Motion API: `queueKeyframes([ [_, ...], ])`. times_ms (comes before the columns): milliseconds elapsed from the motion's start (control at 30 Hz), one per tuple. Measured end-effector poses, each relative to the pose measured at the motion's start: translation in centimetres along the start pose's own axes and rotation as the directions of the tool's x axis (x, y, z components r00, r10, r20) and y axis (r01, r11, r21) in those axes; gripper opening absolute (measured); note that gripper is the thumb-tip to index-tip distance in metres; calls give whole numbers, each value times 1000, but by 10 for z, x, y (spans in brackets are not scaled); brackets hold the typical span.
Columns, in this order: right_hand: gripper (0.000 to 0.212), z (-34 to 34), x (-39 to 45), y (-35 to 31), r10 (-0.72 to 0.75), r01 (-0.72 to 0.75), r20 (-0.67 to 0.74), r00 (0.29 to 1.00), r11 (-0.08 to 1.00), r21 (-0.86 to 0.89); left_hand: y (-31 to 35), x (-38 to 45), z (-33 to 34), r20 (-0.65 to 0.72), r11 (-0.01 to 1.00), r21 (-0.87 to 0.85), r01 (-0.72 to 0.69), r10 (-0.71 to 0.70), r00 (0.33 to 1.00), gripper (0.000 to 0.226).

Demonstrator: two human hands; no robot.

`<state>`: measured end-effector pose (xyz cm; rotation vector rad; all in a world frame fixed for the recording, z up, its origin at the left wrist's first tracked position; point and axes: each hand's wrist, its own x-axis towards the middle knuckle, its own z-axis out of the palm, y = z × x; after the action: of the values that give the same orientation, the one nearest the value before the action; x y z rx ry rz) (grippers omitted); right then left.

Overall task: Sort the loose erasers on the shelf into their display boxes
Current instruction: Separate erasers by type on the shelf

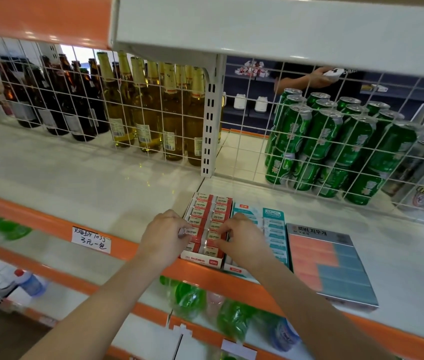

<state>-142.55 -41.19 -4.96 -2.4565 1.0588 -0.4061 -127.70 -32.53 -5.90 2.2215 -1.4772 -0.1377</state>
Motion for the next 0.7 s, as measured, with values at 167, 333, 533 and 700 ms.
queueKeyframes([
  [167,21,-9,-5,9,46,-44,-11,999,993,109,19,-2,1,-34,997,-72,-24,22,999,28],
  [333,28,-35,-22,44,109,-108,-3,994,989,96,49,1,7,17,980,-195,-48,53,998,23],
  [533,25,-78,-58,104,245,-237,-118,962,969,74,104,4,24,207,973,-181,-145,182,961,19],
  [700,29,-117,-100,157,324,-324,-182,928,946,32,167,8,47,311,953,-117,-280,303,901,20],
])
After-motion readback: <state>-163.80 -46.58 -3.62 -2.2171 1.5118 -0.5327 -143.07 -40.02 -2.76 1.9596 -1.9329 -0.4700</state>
